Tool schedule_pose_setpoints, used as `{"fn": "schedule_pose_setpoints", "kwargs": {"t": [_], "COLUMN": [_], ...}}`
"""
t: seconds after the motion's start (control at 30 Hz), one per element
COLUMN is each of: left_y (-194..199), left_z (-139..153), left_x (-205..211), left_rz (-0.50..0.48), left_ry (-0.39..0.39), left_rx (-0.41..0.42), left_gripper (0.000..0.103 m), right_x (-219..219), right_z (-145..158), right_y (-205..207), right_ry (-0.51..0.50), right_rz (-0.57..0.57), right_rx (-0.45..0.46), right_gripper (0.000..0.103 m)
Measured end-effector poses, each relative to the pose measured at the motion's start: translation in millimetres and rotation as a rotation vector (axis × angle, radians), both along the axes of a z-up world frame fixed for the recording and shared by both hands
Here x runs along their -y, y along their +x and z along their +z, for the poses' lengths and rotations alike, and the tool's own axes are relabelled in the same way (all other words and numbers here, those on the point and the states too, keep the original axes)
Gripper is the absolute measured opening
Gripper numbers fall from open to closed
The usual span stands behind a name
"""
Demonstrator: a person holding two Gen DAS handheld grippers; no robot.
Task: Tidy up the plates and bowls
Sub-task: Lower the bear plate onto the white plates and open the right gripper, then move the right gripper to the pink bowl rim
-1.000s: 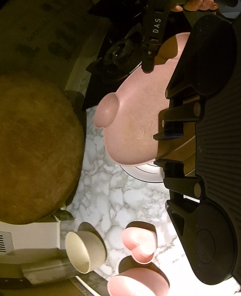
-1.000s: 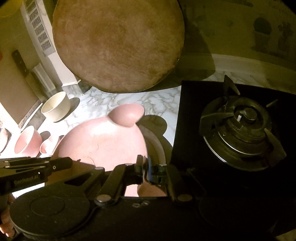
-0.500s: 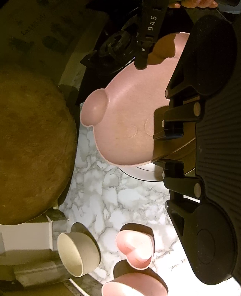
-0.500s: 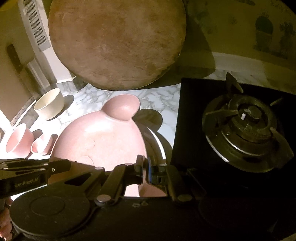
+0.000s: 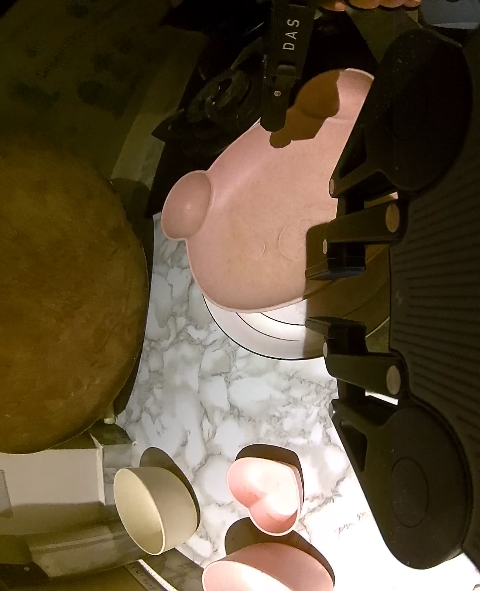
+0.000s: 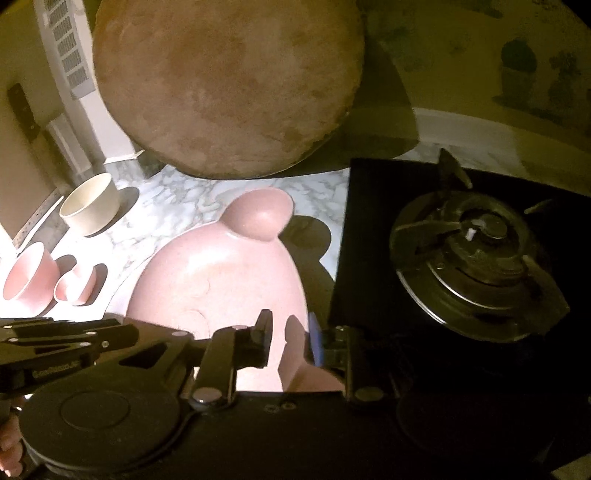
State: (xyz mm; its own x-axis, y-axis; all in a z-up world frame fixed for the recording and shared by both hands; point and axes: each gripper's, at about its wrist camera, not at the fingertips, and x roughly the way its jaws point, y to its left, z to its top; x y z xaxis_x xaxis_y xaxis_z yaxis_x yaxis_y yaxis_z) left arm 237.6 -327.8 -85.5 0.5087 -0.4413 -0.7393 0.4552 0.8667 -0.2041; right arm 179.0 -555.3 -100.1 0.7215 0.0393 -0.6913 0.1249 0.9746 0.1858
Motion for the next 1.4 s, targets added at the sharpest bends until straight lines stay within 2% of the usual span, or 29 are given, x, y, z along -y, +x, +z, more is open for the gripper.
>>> {"fn": "schedule_pose_setpoints", "kwargs": {"t": [0.1,0.2,0.47,0.6,0.73,0.8,0.97,1.03,1.17,1.3,1.4], "left_y": [-7,-15,-40,-54,-66,-71,-84,-89,-99,-108,-112], "left_z": [5,13,40,53,64,68,78,82,89,93,95], "left_x": [-6,-12,-41,-64,-90,-104,-139,-152,-177,-200,-215], "left_rz": [-0.008,-0.017,-0.021,0.002,0.039,0.058,0.109,0.133,0.185,0.244,0.274], "left_ry": [-0.003,-0.015,-0.054,-0.075,-0.085,-0.088,-0.093,-0.101,-0.108,-0.103,-0.108], "left_rx": [0.010,0.024,0.084,0.125,0.166,0.185,0.220,0.237,0.273,0.300,0.306], "left_gripper": [0.020,0.021,0.021,0.032,0.053,0.053,0.055,0.061,0.065,0.077,0.078], "right_x": [-2,-8,-44,-64,-87,-99,-130,-142,-164,-184,-196], "right_z": [4,10,34,47,59,63,75,79,88,97,101], "right_y": [-6,-12,-37,-49,-58,-62,-70,-73,-79,-84,-85], "right_ry": [-0.007,-0.010,0.002,0.008,0.007,0.012,0.015,0.015,0.017,0.015,0.014], "right_rz": [-0.005,-0.012,0.044,0.077,0.108,0.123,0.174,0.197,0.229,0.251,0.275], "right_rx": [0.013,0.029,0.099,0.136,0.168,0.182,0.216,0.230,0.257,0.272,0.274], "right_gripper": [0.026,0.035,0.049,0.055,0.062,0.064,0.080,0.084,0.092,0.092,0.092]}}
